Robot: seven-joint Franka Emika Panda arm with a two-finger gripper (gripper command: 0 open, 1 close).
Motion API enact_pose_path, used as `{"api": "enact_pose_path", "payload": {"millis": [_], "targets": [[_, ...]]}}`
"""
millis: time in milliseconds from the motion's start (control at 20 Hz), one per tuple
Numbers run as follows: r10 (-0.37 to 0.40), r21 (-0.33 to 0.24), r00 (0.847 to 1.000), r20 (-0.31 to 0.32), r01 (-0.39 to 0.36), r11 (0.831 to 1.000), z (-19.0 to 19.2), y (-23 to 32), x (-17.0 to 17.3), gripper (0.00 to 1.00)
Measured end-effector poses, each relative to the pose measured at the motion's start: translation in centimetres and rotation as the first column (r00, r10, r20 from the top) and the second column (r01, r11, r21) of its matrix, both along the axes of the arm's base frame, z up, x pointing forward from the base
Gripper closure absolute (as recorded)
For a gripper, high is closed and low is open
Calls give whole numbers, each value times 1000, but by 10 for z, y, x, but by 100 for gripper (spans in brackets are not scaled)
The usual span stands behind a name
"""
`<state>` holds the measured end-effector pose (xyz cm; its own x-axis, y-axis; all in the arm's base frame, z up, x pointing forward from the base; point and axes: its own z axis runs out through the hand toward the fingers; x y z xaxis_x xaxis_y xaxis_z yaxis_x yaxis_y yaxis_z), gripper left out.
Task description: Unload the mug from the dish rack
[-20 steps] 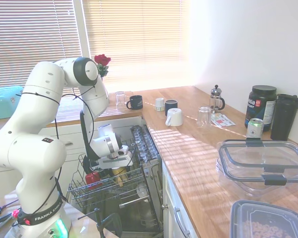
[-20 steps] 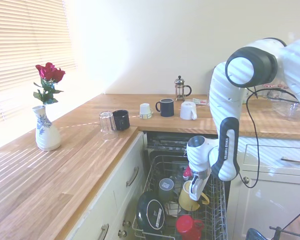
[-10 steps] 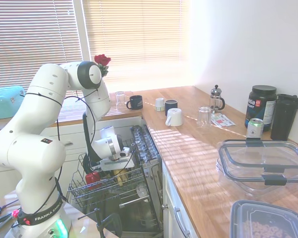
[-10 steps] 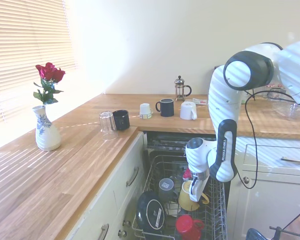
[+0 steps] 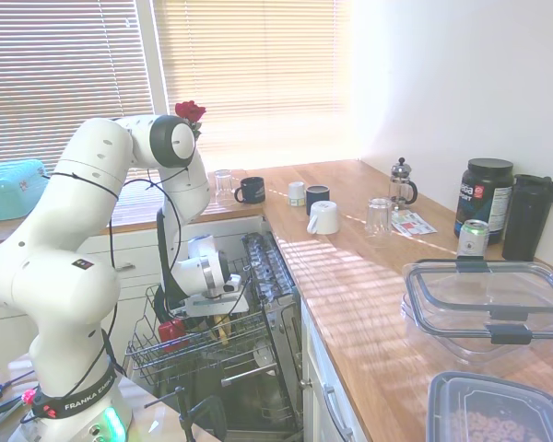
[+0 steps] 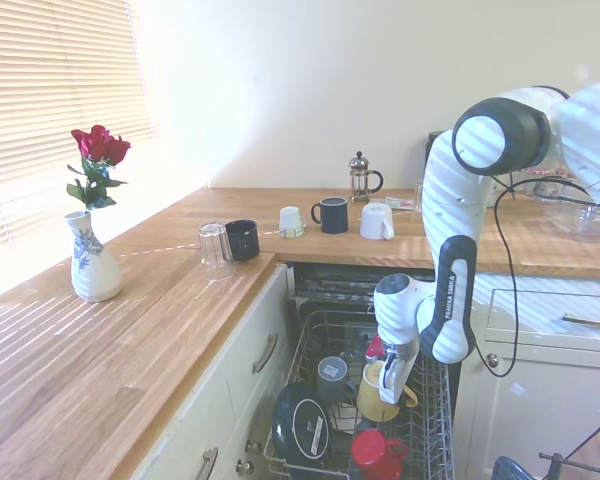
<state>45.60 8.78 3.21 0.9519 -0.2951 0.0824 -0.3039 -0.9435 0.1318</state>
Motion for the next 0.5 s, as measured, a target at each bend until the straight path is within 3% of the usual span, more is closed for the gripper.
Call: {"api": "enact_pose_path", "payload": {"millis": [500], "targets": [[35, 15, 999, -3, -35, 999, 7, 15, -4, 100]]}}
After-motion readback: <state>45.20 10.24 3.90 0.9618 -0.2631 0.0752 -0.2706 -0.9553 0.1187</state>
